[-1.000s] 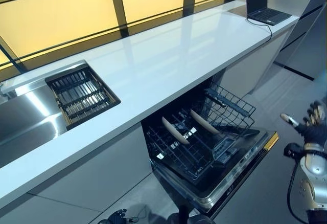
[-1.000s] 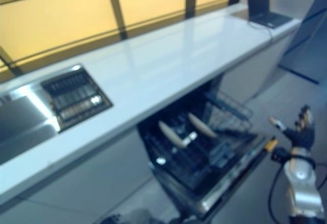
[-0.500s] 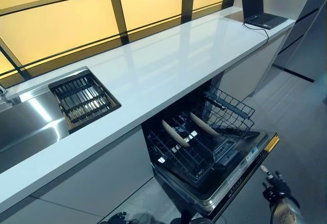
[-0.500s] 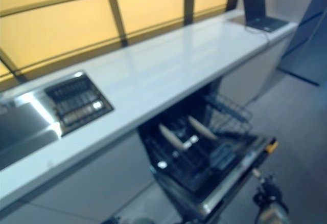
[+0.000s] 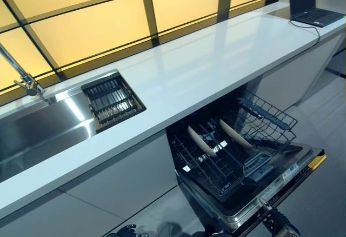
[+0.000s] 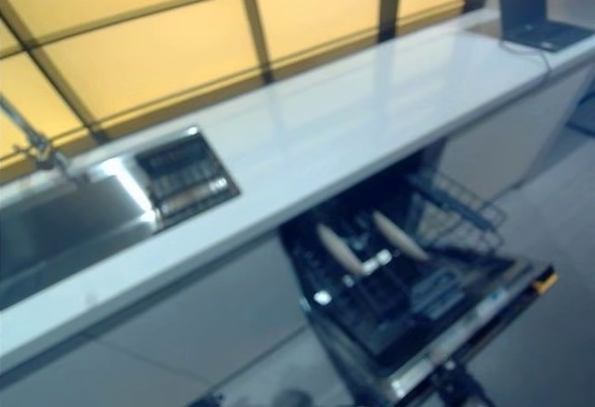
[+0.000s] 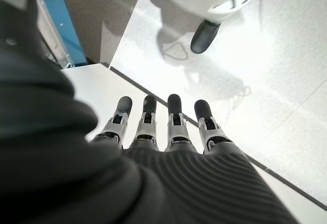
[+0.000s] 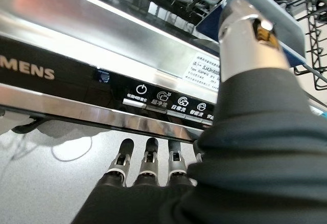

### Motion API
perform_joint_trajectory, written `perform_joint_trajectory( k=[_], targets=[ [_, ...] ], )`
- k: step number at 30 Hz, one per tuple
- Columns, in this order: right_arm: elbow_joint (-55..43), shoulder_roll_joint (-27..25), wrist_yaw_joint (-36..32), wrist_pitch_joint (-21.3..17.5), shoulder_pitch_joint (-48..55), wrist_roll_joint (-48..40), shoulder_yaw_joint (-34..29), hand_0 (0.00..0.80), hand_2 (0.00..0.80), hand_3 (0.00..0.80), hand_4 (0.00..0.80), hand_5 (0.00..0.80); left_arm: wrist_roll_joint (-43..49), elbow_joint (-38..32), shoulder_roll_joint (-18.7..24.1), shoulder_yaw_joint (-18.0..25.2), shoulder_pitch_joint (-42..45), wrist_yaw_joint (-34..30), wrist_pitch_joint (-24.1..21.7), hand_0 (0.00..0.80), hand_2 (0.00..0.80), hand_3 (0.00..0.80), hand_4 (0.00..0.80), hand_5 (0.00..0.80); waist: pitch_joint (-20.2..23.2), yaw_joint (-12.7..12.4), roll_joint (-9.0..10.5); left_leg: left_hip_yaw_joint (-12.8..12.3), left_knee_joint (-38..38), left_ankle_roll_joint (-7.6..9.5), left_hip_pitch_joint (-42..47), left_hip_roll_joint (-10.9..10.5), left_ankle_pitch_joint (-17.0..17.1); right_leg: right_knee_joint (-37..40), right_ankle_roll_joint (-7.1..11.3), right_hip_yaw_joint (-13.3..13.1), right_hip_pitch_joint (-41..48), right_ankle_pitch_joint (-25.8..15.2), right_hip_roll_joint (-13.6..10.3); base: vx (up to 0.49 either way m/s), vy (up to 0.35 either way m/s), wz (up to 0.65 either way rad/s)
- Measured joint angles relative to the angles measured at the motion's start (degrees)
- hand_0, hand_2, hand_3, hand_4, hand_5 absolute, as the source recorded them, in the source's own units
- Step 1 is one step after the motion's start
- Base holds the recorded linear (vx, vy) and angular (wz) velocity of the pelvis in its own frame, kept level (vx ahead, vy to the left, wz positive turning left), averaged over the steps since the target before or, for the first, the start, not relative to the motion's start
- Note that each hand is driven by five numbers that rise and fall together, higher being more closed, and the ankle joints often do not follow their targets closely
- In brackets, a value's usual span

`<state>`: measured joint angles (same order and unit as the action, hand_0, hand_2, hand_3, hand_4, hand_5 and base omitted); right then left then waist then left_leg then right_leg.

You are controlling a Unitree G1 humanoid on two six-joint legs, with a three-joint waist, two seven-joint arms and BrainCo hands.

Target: Take plates into dishwasher

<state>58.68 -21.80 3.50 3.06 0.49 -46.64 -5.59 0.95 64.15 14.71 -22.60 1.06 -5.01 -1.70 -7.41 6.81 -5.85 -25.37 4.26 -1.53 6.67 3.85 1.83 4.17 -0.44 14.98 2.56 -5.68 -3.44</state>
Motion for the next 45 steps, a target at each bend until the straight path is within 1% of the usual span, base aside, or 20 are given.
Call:
perform_joint_trajectory(
  k=[2,4,7,9,12,14,18,27,45],
  targets=[
    [0.0,-0.5,-0.2,-0.6,0.0,0.0,0.1,0.0,0.0,0.0,0.0,0.0,0.0,-1.2,0.0,-0.1,0.1,0.0,0.3,0.0,0.0,0.0,0.0,0.0,-0.4,0.1,-0.5,0.6,0.0,0.18,-0.8,-0.1,0.3,-0.4,-0.01,0.6,-0.7,0.1,-0.2,-0.048,0.077,0.16],
    [-0.1,-1.9,-1.4,-1.1,0.0,0.0,0.3,0.0,0.0,0.0,0.0,0.0,0.0,-2.2,0.0,-1.0,-0.1,0.0,0.6,0.0,0.0,0.0,0.0,0.0,-1.2,0.2,-1.55,1.1,-0.1,0.32,-1.4,-0.2,0.4,-0.6,0.04,1.9,-1.0,0.2,-0.6,-0.04,0.076,0.09],
    [-0.1,-3.8,-3.8,-2.5,0.3,0.0,0.3,0.0,0.0,0.0,0.0,0.0,0.0,-2.3,-0.1,-1.0,0.1,0.0,1.0,0.0,0.0,0.0,0.0,0.0,-2.1,0.3,-2.94,1.4,0.0,0.32,-1.5,-0.3,0.4,-0.6,0.1,2.6,-0.9,0.2,-0.8,0.008,0.076,0.04],
    [-0.3,-5.5,-5.5,-3.4,0.4,0.0,0.3,0.0,0.0,0.0,0.0,0.0,0.0,-2.3,-0.1,-1.0,0.1,0.0,1.0,0.0,0.0,0.0,0.0,0.0,-2.8,0.3,-3.92,2.0,0.2,0.31,-1.5,-0.5,0.4,-0.6,0.13,2.9,-0.9,0.2,-1.0,0.03,0.079,0.04],
    [-2.0,-7.1,-6.8,-4.3,1.4,0.0,0.0,0.0,0.0,0.0,0.0,0.0,0.0,-2.3,-0.3,-0.9,0.6,-0.2,0.9,0.0,0.0,0.0,0.0,0.0,-3.4,0.4,-4.8,2.3,0.4,0.31,-1.5,-0.6,0.4,-0.4,0.13,3.1,-0.8,0.2,-1.0,0.051,0.075,0.01],
    [-2.5,-7.9,-7.7,-4.7,1.6,0.0,-0.1,0.0,0.0,0.0,0.0,0.0,0.0,-2.4,-0.6,-0.9,1.2,-0.3,0.8,0.0,0.0,0.0,0.0,0.0,-3.7,0.7,-5.42,2.7,0.5,0.3,-1.5,-0.8,0.4,-0.3,0.16,3.9,-0.7,0.2,-1.2,0.049,0.07,-0.03],
    [-3.5,-8.4,-8.4,-4.9,1.6,0.0,-0.1,0.0,0.0,0.0,0.0,0.0,-0.1,-2.4,-1.3,-0.9,1.8,-0.4,0.0,0.0,0.0,0.0,0.0,0.0,-4.0,0.9,-5.94,2.6,0.9,0.33,-1.4,-1.1,0.5,0.4,0.5,6.2,-0.5,0.0,-1.9,0.041,0.074,-0.08],
    [-7.2,-8.9,-8.4,-4.9,1.6,0.0,-0.2,0.0,0.0,0.0,0.0,0.0,-0.6,-2.2,-1.4,-0.9,2.6,-0.5,-1.5,0.0,0.0,0.0,0.0,0.0,-5.8,1.7,-6.78,2.7,0.9,0.42,-1.3,-1.1,0.5,0.5,0.59,7.4,-0.6,-0.2,-2.1,0.028,0.038,-0.06],
    [-10.7,-8.9,-7.0,-4.0,1.6,-0.3,1.1,0.0,0.0,0.0,0.0,0.0,-0.6,-2.1,-2.3,-0.9,2.7,-0.8,-1.9,0.0,0.0,0.0,0.0,0.0,-6.2,1.7,-6.65,2.8,0.6,0.44,-1.3,-1.1,0.5,0.6,0.52,7.8,-0.6,-0.5,-2.2,0.022,0.005,-0.02]
  ],
)
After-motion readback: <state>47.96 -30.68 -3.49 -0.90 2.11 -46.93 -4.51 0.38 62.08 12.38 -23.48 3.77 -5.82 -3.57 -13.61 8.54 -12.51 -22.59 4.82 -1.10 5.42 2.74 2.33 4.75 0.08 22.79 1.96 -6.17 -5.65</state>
